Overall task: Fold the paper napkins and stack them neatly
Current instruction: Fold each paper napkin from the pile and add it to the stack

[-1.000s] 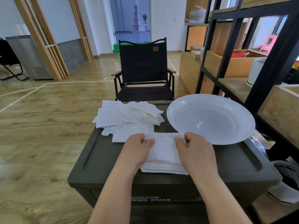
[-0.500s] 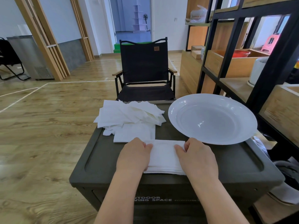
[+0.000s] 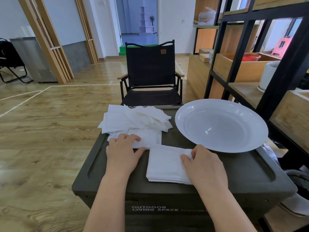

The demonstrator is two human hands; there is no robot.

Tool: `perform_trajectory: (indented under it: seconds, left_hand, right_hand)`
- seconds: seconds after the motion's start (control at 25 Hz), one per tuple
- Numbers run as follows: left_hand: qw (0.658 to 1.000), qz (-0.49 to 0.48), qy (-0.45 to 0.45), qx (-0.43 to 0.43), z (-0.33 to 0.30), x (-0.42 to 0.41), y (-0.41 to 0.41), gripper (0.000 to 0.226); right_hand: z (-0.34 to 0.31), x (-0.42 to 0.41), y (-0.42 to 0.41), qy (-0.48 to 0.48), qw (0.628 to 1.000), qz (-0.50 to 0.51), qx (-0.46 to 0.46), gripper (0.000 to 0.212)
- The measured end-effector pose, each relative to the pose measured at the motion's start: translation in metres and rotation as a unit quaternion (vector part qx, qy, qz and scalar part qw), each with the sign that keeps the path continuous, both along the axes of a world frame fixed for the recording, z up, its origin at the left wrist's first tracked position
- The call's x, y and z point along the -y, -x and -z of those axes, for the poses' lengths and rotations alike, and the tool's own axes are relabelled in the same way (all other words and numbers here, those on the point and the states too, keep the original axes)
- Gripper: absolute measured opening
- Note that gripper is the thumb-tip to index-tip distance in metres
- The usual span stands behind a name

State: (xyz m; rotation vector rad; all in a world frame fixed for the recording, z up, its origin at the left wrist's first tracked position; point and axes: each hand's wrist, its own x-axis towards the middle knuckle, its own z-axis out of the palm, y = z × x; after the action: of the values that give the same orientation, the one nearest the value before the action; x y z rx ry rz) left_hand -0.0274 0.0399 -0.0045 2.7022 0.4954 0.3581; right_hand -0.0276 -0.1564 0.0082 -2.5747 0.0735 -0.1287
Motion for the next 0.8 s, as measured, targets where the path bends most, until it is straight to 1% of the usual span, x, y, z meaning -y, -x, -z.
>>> perform_trajectory:
  seconds: [0.12, 0.2, 0.24, 0.32, 0.4, 0.44, 0.48, 0.52, 0.56, 0.6, 0.64, 0.68, 0.76, 0.8]
  left_hand:
    - [0.997, -0.003, -0.033, 0.071, 0.002, -0.003, 0.000, 0.016]
    - [0.995, 0.004, -0.015, 0.101, 0.002, -0.004, 0.000, 0.010]
    - [0.993, 0.005, 0.008, 0.121, 0.001, -0.004, 0.001, 0.008]
    - [0.978, -0.009, 0.111, 0.176, -0.008, -0.001, 0.006, 0.006]
    - [0.940, -0.015, 0.266, 0.214, -0.024, 0.004, 0.012, 0.007]
    - [0.914, 0.002, 0.347, 0.209, -0.033, 0.007, 0.015, 0.008]
    - [0.884, 0.033, 0.425, 0.192, -0.043, 0.010, 0.019, 0.010]
    - [0.851, 0.072, 0.493, 0.169, -0.050, 0.013, 0.023, 0.012]
    - [0.818, 0.108, 0.546, 0.147, -0.056, 0.015, 0.026, 0.013]
    - [0.792, 0.136, 0.581, 0.129, -0.059, 0.018, 0.028, 0.014]
    - [0.781, 0.156, 0.594, 0.114, -0.060, 0.021, 0.030, 0.018]
    - [0.785, 0.164, 0.590, 0.100, -0.061, 0.025, 0.030, 0.020]
    - [0.809, 0.151, 0.562, 0.081, -0.059, 0.034, 0.028, 0.019]
    - [0.822, 0.142, 0.546, 0.075, -0.058, 0.038, 0.027, 0.022]
  right_hand:
    - [-0.001, 0.001, -0.001, -0.021, 0.999, -0.022, -0.012, 0.022]
    - [-0.004, 0.001, 0.001, -0.031, 0.999, -0.027, -0.006, 0.022]
    - [-0.006, 0.000, 0.003, -0.029, 0.999, -0.021, 0.002, 0.023]
    - [-0.013, 0.000, 0.007, -0.015, 0.999, -0.001, 0.041, 0.025]
    - [-0.022, -0.003, 0.012, -0.019, 0.993, -0.001, 0.120, 0.026]
    - [-0.026, -0.005, 0.013, -0.045, 0.986, -0.022, 0.159, 0.028]
    - [-0.029, -0.007, 0.013, -0.091, 0.979, -0.053, 0.176, 0.032]
    - [-0.031, -0.009, 0.012, -0.153, 0.971, -0.091, 0.160, 0.039]
    - [-0.034, -0.011, 0.012, -0.217, 0.961, -0.128, 0.113, 0.045]
    - [-0.035, -0.012, 0.013, -0.272, 0.946, -0.163, 0.065, 0.045]
    - [-0.036, -0.012, 0.013, -0.316, 0.929, -0.191, 0.035, 0.038]
    - [-0.036, -0.012, 0.012, -0.353, 0.913, -0.205, 0.020, 0.026]
    - [-0.036, -0.012, 0.012, -0.419, 0.890, -0.182, -0.003, 0.005]
    - [-0.036, -0.012, 0.011, -0.443, 0.882, -0.159, -0.014, 0.004]
